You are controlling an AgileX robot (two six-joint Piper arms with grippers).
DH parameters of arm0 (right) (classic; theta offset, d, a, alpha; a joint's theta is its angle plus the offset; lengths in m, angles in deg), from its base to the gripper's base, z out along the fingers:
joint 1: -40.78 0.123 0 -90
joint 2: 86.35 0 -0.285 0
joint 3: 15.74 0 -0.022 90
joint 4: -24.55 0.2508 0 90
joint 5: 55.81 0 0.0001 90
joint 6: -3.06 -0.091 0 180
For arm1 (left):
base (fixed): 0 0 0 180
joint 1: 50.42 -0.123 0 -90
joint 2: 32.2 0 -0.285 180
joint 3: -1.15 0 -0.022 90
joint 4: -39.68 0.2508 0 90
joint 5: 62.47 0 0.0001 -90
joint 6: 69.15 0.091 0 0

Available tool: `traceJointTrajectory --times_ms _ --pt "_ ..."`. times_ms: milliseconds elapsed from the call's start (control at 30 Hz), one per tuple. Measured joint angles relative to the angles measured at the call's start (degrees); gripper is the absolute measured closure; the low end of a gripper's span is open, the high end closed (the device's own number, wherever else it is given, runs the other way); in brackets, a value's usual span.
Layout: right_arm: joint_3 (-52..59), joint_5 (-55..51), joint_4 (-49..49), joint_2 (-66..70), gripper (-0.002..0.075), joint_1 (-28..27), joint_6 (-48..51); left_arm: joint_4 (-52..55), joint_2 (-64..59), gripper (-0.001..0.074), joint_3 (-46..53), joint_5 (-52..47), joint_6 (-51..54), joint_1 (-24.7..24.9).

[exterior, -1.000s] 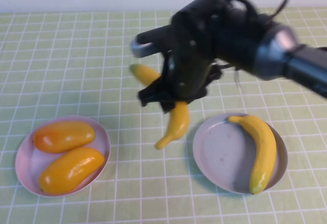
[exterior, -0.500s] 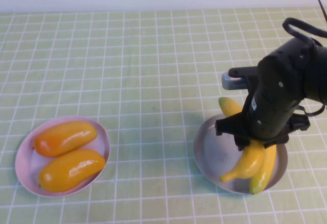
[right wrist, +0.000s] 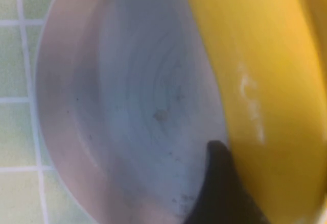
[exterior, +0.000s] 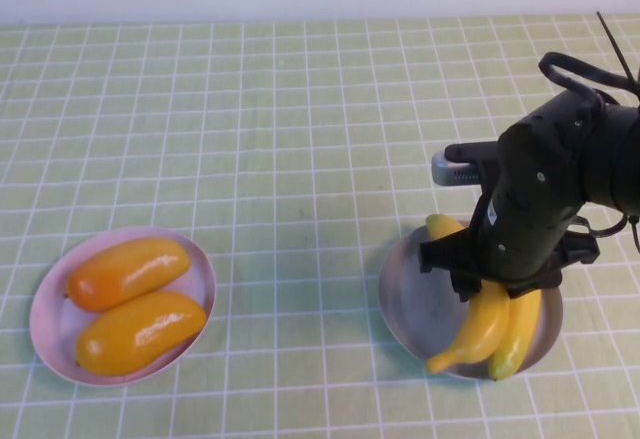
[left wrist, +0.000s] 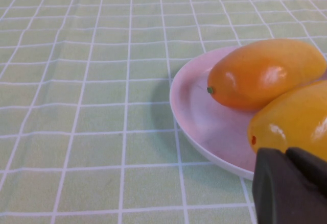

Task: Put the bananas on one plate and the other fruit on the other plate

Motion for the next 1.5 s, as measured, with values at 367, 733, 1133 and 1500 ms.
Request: traceJointTrajectory --times_ms 367,733,1133,1500 --pt "0.04 -1.70 0.00 -3.27 0.0323 0.00 1.25 0.00 0.00 0.0736 0.00 0.00 0.00 0.00" --pt "0.59 -12.66 -0.60 -22.57 0.0680 0.32 6.74 0.00 0.00 0.0736 0.00 0.00 0.00 0.00" --pt "20.27 -7.25 1.04 -49.66 0.0740 0.32 12.30 0.00 0.00 0.0736 0.00 0.00 0.00 0.00" --pt "33.05 1.21 2.40 -63.61 0.0741 0.32 14.57 0.00 0.00 0.0736 0.00 0.00 0.00 0.00"
